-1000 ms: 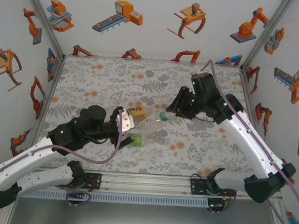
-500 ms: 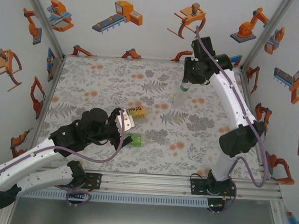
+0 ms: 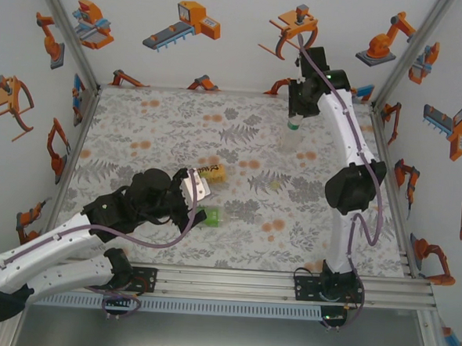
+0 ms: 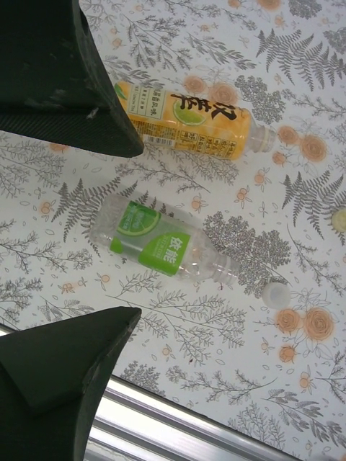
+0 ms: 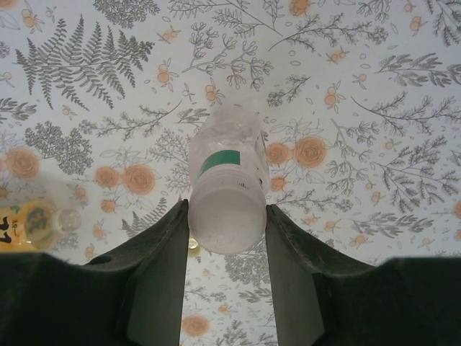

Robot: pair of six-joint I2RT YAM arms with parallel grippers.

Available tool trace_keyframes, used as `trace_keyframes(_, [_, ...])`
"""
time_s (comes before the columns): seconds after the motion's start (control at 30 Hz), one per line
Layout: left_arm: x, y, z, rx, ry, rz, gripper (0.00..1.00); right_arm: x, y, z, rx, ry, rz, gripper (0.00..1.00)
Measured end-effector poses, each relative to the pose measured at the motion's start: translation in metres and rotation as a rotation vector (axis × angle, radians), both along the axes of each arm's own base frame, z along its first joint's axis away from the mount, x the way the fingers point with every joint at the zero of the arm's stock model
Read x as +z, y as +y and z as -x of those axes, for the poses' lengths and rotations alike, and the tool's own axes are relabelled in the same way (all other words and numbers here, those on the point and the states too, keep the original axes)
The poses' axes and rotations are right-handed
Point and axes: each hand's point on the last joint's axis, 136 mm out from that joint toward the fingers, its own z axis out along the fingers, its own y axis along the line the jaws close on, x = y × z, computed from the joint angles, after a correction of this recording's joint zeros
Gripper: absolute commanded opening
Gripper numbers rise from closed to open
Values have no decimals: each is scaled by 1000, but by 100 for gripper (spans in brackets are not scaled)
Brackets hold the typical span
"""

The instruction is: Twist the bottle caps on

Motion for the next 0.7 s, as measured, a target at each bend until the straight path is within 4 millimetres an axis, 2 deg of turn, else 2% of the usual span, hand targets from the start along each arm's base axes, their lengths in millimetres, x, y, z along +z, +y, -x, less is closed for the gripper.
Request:
trace_keyframes(0.2, [2,-2,-1,8,6,15,77,-5,-6,-1,-2,13,9,0])
trace_keyframes(0.33, [0,-3,-1,13,27,19,77,-8,-9,-2,-4,19,14,4])
trace_keyframes(0.4, [-2,-3,0,13,37,23,77,-11,-9,-2,-3,27,17,9])
trace_keyframes(0.57, [-3,-4,0,17,48,32,78,-13,-10,-1,-2,32,16,32])
trace_keyframes(0.7, [-2,-4,0,18,47,35,78,-13,-10,-1,-1,32,17,41])
